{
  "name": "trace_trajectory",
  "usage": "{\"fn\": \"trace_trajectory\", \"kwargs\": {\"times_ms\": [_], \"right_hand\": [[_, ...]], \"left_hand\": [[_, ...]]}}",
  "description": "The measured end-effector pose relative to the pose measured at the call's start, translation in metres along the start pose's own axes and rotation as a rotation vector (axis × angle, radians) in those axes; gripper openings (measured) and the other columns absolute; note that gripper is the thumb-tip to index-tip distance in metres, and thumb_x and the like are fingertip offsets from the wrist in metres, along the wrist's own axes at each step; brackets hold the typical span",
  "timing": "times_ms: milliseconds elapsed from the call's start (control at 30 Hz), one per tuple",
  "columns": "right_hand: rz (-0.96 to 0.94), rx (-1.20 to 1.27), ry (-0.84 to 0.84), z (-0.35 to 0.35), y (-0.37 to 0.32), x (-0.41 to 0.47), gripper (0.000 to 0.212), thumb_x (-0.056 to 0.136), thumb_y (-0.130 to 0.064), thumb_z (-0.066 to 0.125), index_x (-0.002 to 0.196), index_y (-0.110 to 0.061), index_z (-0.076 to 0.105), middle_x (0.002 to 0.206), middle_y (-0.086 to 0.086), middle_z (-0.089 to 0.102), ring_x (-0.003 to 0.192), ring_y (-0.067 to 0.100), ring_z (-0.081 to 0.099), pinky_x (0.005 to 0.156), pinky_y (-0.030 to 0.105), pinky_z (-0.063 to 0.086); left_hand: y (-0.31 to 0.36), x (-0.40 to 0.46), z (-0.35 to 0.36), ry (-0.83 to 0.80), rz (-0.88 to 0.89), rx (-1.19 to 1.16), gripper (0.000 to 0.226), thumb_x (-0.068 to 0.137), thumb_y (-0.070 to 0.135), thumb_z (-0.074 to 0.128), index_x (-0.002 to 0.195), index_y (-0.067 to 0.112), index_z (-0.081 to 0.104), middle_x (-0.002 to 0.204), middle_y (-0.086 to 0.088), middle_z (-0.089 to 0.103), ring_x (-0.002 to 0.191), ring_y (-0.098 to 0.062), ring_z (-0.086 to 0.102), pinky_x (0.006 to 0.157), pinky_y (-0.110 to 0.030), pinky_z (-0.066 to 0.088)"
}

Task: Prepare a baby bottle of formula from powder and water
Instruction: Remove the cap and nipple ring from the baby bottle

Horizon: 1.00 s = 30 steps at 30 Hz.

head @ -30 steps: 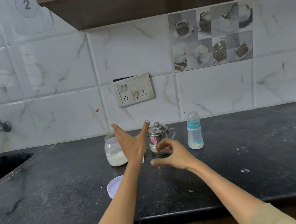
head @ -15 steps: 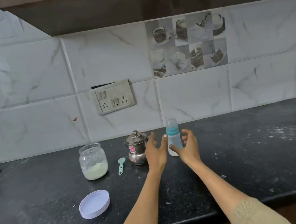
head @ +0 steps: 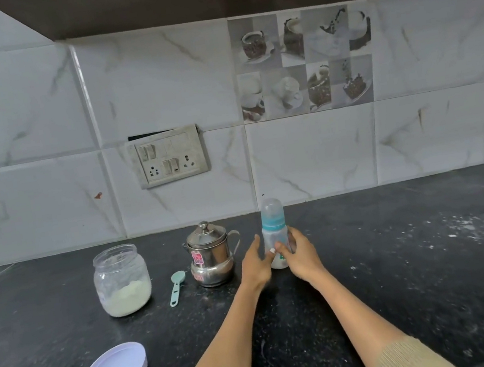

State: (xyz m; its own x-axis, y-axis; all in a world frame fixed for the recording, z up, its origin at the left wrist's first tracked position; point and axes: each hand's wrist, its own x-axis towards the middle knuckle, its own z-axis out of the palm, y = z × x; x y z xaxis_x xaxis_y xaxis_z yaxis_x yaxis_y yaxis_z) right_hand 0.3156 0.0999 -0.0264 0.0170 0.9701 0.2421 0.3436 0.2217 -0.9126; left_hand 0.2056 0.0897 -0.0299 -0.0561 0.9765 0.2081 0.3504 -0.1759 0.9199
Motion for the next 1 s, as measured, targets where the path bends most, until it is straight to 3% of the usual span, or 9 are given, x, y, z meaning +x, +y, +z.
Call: {"fn": "trace_trajectory", "kwargs": {"times_ms": [133,267,633,833,1000], "right_hand": [[-0.014,-0.005,0.003,0.000,0.000,0.000,0.048,0.094,-0.022,0.056,0.139,-0.015,0.041,0.137,0.006,0.052,0.125,0.021,0.051,0.100,0.031,0.040],[-0.035,-0.021,-0.023,0.000,-0.005,-0.010,0.051,0.092,-0.024,0.057,0.140,-0.014,0.040,0.140,0.006,0.050,0.128,0.021,0.049,0.103,0.033,0.040],[-0.072,0.017,-0.137,0.024,-0.053,-0.102,0.050,0.092,-0.025,0.058,0.138,-0.013,0.041,0.139,0.007,0.051,0.127,0.022,0.050,0.101,0.031,0.041],[-0.092,-0.006,-0.185,0.041,-0.066,-0.148,0.047,0.092,-0.024,0.058,0.135,-0.012,0.043,0.137,0.007,0.052,0.125,0.020,0.050,0.088,0.021,0.037],[-0.089,-0.015,-0.186,0.047,-0.071,-0.162,0.049,0.092,-0.027,0.058,0.136,-0.011,0.042,0.137,0.007,0.052,0.125,0.020,0.050,0.086,0.019,0.035]], "left_hand": [[-0.004,0.006,0.002,-0.048,0.022,-0.021,0.048,0.093,0.020,0.053,0.139,0.013,0.039,0.137,-0.007,0.051,0.127,-0.022,0.048,0.109,-0.042,0.037],[0.001,-0.006,-0.006,-0.001,0.039,-0.048,0.047,0.093,0.017,0.054,0.137,0.011,0.042,0.134,-0.005,0.053,0.123,-0.019,0.050,0.104,-0.031,0.040],[0.008,-0.094,-0.064,0.059,0.045,0.032,0.046,0.091,0.023,0.057,0.134,0.011,0.045,0.131,-0.006,0.056,0.120,-0.021,0.052,0.106,-0.043,0.040],[-0.006,-0.135,-0.089,0.082,0.004,0.061,0.049,0.089,0.031,0.058,0.134,0.015,0.045,0.133,-0.007,0.054,0.124,-0.023,0.050,0.107,-0.046,0.038],[0.003,-0.152,-0.101,0.058,-0.012,0.094,0.049,0.087,0.018,0.062,0.132,0.009,0.044,0.130,-0.010,0.055,0.120,-0.025,0.052,0.104,-0.044,0.041]]}}
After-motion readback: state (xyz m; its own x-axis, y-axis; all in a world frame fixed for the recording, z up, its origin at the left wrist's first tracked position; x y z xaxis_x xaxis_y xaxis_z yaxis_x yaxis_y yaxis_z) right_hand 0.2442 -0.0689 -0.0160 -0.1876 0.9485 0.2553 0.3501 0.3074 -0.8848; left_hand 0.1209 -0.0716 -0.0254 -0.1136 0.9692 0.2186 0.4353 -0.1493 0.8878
